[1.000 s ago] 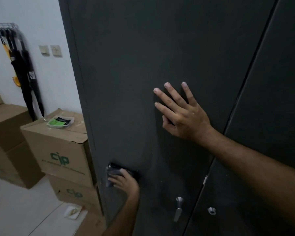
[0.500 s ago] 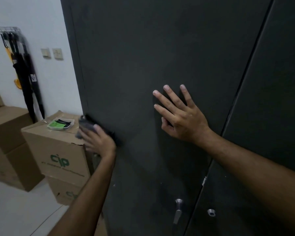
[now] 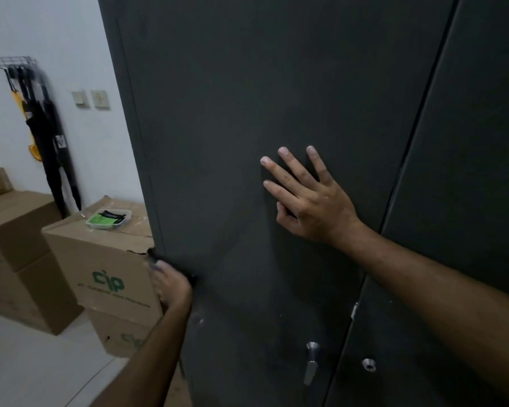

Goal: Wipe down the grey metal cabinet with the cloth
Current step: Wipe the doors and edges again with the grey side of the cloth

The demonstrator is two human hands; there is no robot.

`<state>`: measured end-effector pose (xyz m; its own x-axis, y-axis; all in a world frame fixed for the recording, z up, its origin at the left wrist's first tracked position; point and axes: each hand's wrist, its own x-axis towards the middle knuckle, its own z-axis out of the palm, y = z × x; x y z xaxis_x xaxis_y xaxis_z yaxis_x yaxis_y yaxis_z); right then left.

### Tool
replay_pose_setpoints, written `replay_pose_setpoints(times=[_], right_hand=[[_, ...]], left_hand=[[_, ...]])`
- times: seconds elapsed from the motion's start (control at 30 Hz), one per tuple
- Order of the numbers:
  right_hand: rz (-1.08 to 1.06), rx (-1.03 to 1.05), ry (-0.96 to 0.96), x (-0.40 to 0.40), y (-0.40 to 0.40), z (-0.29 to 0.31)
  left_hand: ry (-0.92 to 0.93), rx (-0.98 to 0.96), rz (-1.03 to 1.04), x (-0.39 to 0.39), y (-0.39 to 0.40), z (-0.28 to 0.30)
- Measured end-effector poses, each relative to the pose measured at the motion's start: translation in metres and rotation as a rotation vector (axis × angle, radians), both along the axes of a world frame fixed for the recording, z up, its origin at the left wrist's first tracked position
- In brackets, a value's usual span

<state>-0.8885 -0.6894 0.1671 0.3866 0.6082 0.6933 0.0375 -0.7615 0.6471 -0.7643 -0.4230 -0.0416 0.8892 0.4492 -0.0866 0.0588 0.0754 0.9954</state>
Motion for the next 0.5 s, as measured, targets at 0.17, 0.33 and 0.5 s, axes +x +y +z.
replay_pose_setpoints(times=[0.17, 0.33, 0.5], right_hand=[[0.018, 0.020, -0.016, 0.001, 0.000, -0.001], [0.032, 0.033, -0.004, 0.001, 0.000, -0.003], [0.037, 0.028, 0.001, 0.003, -0.003, -0.002]], left_hand=[[-0.344, 0.338, 0.072, 0.000, -0.040, 0.092], [-0.551, 0.717, -0.232, -0.073, -0.102, -0.013], [-0.124, 0.276, -0.110, -0.075, -0.093, -0.086]])
